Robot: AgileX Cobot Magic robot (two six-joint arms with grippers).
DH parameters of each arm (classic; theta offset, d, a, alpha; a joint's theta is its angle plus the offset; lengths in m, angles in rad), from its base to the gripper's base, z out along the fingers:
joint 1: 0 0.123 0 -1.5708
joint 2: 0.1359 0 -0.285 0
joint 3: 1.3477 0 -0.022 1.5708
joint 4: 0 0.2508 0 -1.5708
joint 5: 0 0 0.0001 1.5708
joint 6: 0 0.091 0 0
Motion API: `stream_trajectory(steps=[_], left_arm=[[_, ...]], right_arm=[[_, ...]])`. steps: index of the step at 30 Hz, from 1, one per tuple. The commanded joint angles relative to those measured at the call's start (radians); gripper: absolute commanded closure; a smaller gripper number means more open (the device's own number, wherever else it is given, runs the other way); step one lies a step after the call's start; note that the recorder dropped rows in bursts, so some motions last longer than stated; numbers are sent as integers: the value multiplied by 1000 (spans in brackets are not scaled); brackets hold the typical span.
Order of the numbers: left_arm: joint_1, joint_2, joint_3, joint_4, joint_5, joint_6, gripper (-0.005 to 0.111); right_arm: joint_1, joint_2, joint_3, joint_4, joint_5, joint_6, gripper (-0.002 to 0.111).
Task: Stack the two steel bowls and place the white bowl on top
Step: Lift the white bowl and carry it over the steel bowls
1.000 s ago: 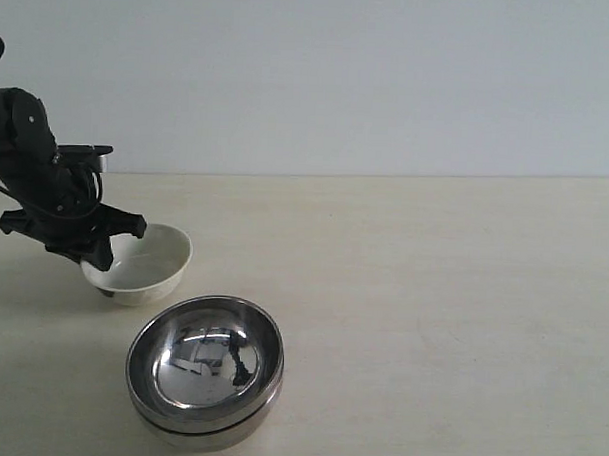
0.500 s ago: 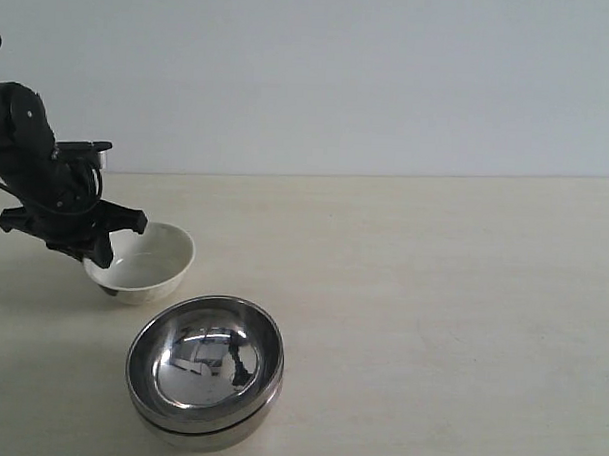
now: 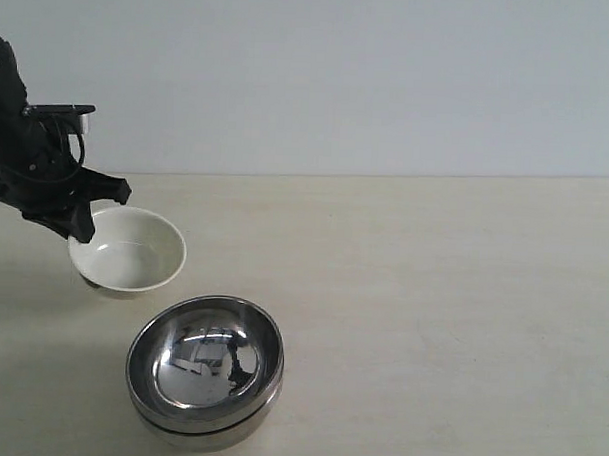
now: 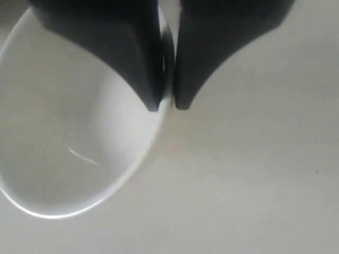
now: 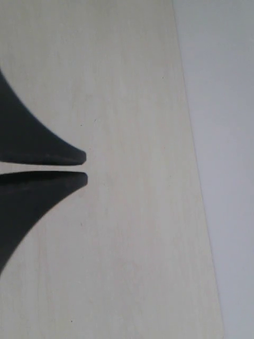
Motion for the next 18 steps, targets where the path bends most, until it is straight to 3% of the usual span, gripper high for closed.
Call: stream_trajectory(steps=[1, 18], left_arm=[[3, -55, 15, -29, 28, 3, 103], [3, -299, 130, -190, 143, 135, 103]], right_arm=[[-4, -4, 0, -6, -10, -1, 108], [-4, -4, 0, -6, -10, -1, 108]])
